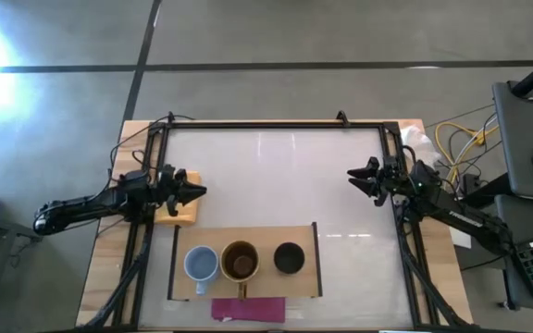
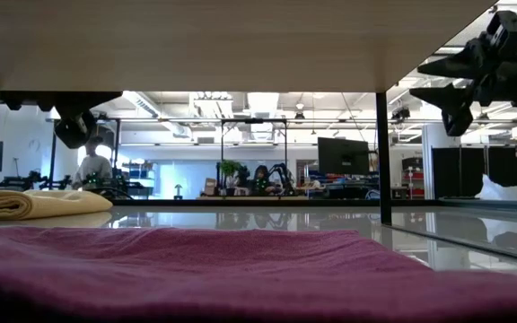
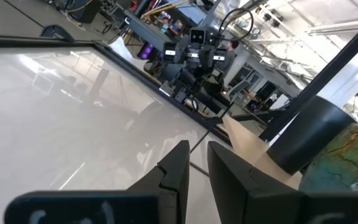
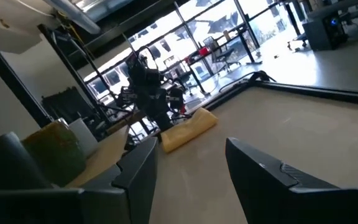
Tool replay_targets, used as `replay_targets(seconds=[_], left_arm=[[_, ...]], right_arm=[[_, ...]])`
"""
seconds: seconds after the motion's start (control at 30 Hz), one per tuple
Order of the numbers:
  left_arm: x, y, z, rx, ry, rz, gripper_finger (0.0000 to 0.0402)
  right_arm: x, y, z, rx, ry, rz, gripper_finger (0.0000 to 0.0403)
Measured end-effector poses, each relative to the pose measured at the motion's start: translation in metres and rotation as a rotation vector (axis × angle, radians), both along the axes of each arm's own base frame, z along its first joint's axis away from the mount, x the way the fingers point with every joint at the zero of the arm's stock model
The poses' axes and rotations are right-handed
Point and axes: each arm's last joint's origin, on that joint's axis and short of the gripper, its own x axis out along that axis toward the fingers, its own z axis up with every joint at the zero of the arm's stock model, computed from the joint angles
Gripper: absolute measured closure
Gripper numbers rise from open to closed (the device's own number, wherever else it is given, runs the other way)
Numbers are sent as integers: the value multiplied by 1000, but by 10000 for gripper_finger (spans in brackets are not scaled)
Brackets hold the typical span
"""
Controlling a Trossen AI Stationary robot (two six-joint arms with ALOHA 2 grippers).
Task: Stack small to large cups/mugs on shelf
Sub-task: Return to Home Position
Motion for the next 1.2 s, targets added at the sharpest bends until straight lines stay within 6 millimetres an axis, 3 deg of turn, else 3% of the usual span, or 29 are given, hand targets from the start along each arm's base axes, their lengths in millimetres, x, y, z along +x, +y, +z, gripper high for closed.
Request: replay_targets(seconds=[1.2], left_arm=[[7,1,-11,-26,117,-4,358]], right_arm=[[3,-2,-7,65,67,4,220]])
